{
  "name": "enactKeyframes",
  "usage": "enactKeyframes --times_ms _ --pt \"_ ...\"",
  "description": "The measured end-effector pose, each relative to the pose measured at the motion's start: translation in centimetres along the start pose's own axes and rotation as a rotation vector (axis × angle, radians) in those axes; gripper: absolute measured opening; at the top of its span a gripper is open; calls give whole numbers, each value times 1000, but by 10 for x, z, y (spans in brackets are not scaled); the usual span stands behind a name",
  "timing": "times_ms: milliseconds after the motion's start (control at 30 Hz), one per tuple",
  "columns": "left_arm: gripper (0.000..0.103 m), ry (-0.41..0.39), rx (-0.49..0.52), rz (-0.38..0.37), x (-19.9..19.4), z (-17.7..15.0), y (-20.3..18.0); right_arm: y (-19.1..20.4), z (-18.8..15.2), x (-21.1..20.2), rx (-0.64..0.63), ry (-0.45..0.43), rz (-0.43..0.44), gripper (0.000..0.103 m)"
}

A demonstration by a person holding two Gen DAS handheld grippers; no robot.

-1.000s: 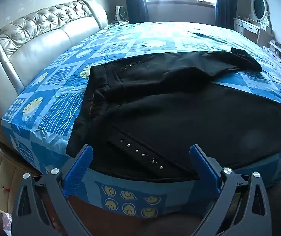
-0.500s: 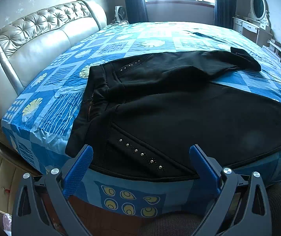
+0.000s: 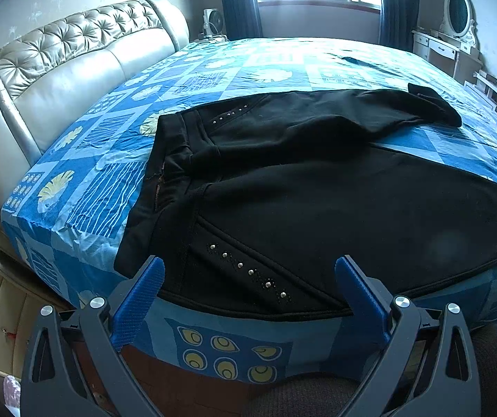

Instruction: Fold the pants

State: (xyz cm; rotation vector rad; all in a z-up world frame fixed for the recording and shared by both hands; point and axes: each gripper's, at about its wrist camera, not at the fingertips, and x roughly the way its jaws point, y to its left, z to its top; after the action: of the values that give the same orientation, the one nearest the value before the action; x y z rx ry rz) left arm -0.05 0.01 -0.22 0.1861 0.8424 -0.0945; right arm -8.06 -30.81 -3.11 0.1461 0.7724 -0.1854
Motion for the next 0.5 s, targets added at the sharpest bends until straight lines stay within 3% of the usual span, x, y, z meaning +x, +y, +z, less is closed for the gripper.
enactKeyframes --times_ms 500 --pt "98 -4 2 -16 -2 1 -3 -1 0 0 3 0 1 101"
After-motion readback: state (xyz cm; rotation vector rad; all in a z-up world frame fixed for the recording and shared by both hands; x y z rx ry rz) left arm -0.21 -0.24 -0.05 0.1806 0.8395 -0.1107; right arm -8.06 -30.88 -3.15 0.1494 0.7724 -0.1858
